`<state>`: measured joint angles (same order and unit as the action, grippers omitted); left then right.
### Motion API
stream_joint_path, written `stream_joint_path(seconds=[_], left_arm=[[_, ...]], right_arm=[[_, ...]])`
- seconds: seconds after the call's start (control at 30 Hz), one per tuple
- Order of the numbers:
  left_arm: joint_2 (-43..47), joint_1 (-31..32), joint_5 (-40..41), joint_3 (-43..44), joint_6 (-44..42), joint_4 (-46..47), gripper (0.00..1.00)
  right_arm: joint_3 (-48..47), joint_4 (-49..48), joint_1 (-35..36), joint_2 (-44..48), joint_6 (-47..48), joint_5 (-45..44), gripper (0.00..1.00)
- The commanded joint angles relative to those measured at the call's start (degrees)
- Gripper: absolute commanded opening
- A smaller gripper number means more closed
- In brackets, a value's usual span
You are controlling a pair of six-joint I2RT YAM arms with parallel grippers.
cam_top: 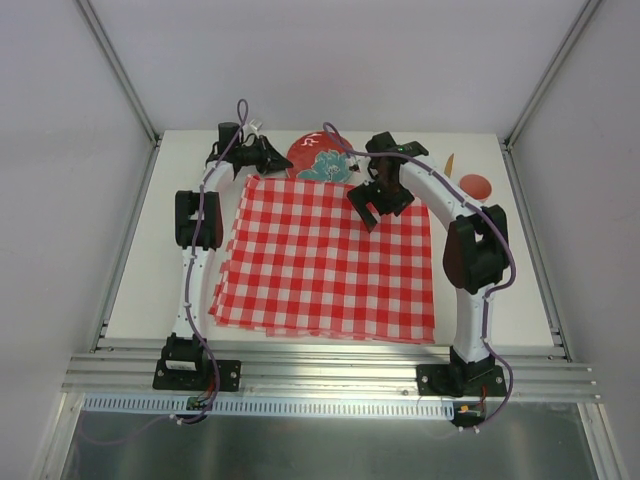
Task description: Set the dinner table for one person
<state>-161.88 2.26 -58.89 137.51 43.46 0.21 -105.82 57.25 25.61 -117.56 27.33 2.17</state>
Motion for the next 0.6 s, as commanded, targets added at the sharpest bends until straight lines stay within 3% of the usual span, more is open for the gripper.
stream_joint_path(seconds=[0.0, 0.57], left_arm=[[7.37, -0.33, -3.69, 0.39, 1.71, 7.61, 0.0], [20.64, -5.78, -4.73, -0.93, 8.57, 12.8, 0.0]], right_arm=[[1.05, 0.75, 0.23, 3.74, 0.8, -0.33, 0.97], [-1.93, 1.11, 0.32, 0.57, 0.88, 2.22, 0.97]])
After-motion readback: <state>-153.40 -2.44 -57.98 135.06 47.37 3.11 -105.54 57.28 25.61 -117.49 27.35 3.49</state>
